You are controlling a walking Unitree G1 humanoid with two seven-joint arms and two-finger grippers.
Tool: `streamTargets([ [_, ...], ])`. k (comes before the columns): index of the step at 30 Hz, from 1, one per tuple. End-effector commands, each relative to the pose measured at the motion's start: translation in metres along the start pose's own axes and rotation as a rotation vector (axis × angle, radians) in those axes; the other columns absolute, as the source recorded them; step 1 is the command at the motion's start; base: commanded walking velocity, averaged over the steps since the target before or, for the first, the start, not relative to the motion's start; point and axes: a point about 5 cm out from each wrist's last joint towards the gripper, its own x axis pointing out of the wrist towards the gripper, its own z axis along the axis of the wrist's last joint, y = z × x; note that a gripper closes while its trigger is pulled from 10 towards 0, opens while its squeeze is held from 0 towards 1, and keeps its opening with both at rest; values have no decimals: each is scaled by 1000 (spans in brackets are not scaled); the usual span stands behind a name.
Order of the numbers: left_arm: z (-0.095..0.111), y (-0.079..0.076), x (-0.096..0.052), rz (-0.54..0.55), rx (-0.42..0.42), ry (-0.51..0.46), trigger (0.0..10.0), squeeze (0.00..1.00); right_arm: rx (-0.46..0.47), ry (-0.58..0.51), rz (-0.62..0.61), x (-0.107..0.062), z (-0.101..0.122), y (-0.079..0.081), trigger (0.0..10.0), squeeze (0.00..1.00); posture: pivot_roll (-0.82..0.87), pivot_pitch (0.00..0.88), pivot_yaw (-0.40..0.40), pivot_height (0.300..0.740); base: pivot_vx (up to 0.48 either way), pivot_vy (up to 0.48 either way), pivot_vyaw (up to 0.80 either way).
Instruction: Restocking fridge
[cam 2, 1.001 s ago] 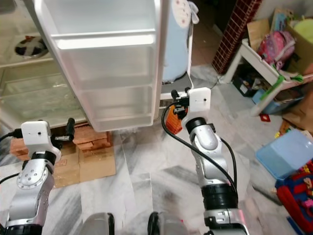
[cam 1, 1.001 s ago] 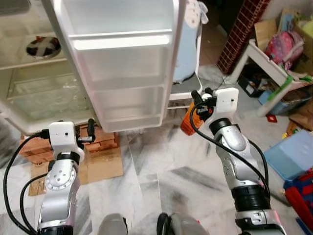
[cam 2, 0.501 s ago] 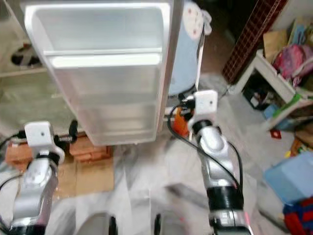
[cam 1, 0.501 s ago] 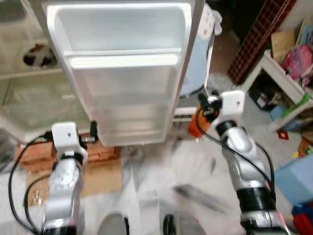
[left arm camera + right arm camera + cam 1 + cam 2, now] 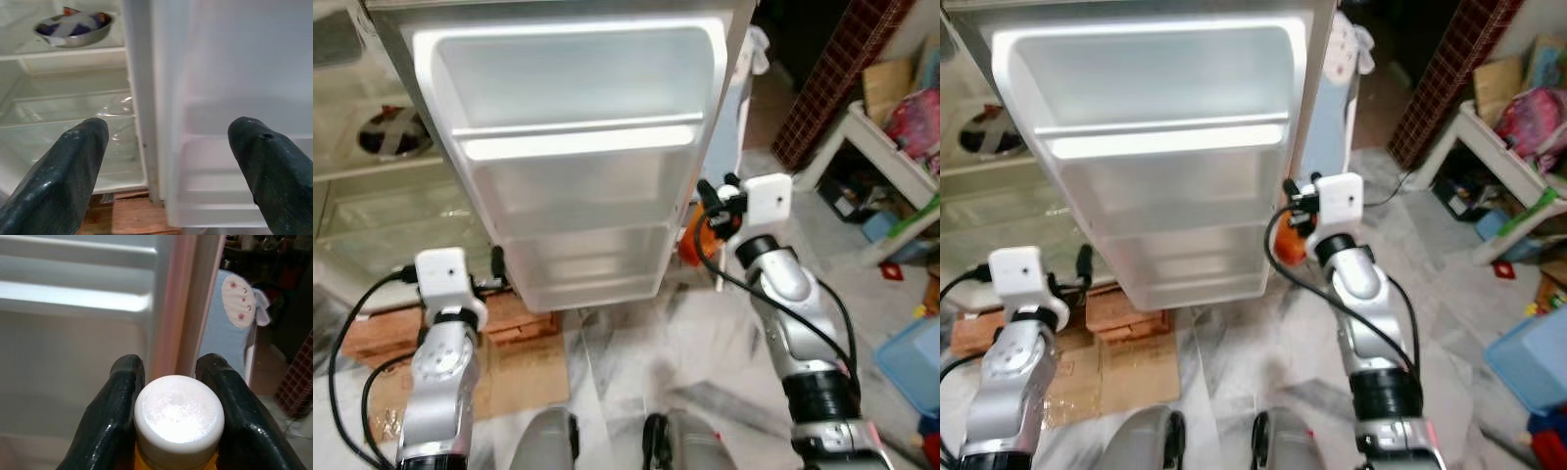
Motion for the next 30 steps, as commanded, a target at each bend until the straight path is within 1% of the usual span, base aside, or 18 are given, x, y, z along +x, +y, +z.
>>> streamTargets([
  [1,-1,4,-3,14,12,9,10000,0,-5,-28,16,2,7,4,10000,0,71,160,-45,740,0,0,0],
  [5,-4,8,-6,32,17,18,10000,0,26,-8,52,0,3,7,10000,0,73,161,-46,740,0,0,0],
  [7,-4,9,-7,37,13,22,10000,0,56,-15,100,0,4,15,10000,0,75,161,-46,740,0,0,0],
  [8,-4,9,-7,37,13,22,10000,0,56,-15,100,0,4,15,10000,0,75,161,-46,740,0,0,0],
  [9,-4,9,-7,44,9,22,10000,0,74,-29,129,0,6,20,10000,0,77,160,-48,740,0,0,0],
  [10,-4,9,-7,48,10,22,10000,0,79,-33,137,0,7,22,10000,0,77,160,-48,740,0,0,0],
  [13,-2,7,-8,35,-35,16,10000,0,89,-48,168,1,10,28,10000,0,78,157,-50,740,0,0,0],
  [15,-3,9,-7,65,-33,19,10000,0,92,-53,183,1,12,30,10000,0,78,157,-50,740,0,0,0],
  [16,-5,10,-7,75,-34,37,10000,0,89,-53,185,1,12,30,10000,0,78,157,-50,740,0,0,0],
  [18,-5,10,-7,68,-27,41,10000,0,88,-52,187,1,12,30,10000,0,76,158,-49,740,0,152,0],
  [20,-6,11,-7,63,-26,43,10000,0,89,-52,188,1,12,29,10000,0,75,158,-48,740,0,480,0],
  [21,-6,11,-7,71,-39,51,10000,0,91,-53,189,1,12,29,10000,0,75,159,-48,740,0,480,0],
  [26,-6,10,-7,60,-26,44,10000,0,88,-54,190,-1,12,29,10000,0,73,162,-45,740,0,465,0],
  [28,-6,9,-7,63,-21,55,10000,0,88,-55,191,-1,13,29,10000,0,73,162,-45,740,0,124,0],
  [30,-5,9,-7,64,-25,44,10000,0,87,-55,190,-1,13,29,10000,0,71,165,-47,740,0,0,0],
])
